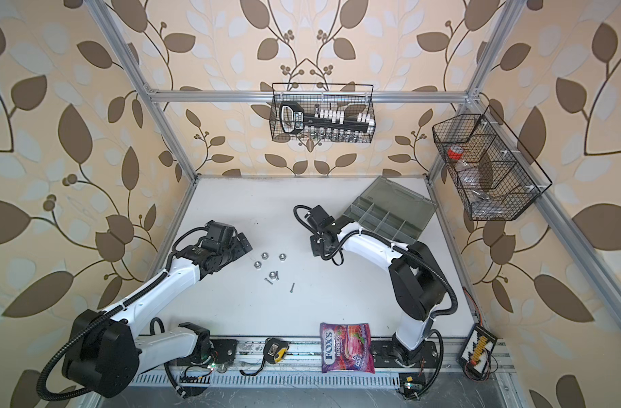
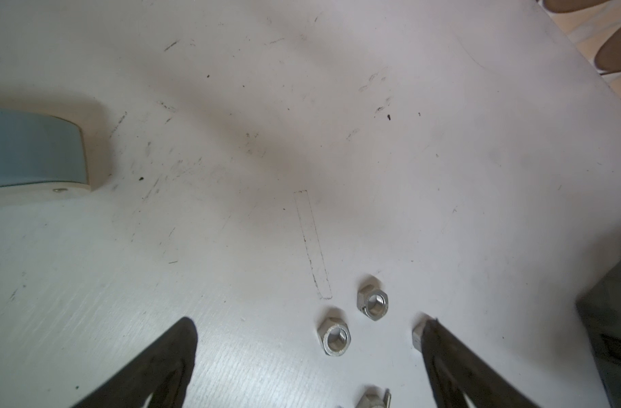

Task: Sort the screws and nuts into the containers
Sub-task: 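Carry the silver screw with the right gripper over the grey box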

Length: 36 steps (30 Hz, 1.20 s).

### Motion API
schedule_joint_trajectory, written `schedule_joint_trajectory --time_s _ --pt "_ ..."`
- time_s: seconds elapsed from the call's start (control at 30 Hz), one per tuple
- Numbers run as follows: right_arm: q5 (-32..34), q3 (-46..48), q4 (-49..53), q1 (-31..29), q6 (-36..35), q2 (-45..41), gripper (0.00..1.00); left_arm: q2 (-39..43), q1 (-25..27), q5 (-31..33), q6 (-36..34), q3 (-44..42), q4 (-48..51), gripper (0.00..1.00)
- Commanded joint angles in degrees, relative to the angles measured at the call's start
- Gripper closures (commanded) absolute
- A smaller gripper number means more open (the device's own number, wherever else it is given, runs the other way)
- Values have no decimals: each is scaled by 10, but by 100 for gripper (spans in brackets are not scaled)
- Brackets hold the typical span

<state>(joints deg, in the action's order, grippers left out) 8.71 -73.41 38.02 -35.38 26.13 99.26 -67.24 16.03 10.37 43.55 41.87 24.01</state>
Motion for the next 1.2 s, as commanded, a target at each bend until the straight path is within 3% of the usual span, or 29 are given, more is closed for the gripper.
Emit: schedule_joint_trajectory --time_s 0.0,0.3,0.47,1.17 --pt "42 22 12 51 -13 -38 100 -1 -4 -9 -11 26 -9 1" --pt "47 81 -26 213 -32 -112 100 -3 -4 -18 -11 24 -13 1" --pt "39 91 -49 271 -38 -116 100 -8 -4 -24 -13 26 -15 1" --pt "63 51 -88 321 -64 -10 100 -5 -4 -29 -14 26 -10 1"
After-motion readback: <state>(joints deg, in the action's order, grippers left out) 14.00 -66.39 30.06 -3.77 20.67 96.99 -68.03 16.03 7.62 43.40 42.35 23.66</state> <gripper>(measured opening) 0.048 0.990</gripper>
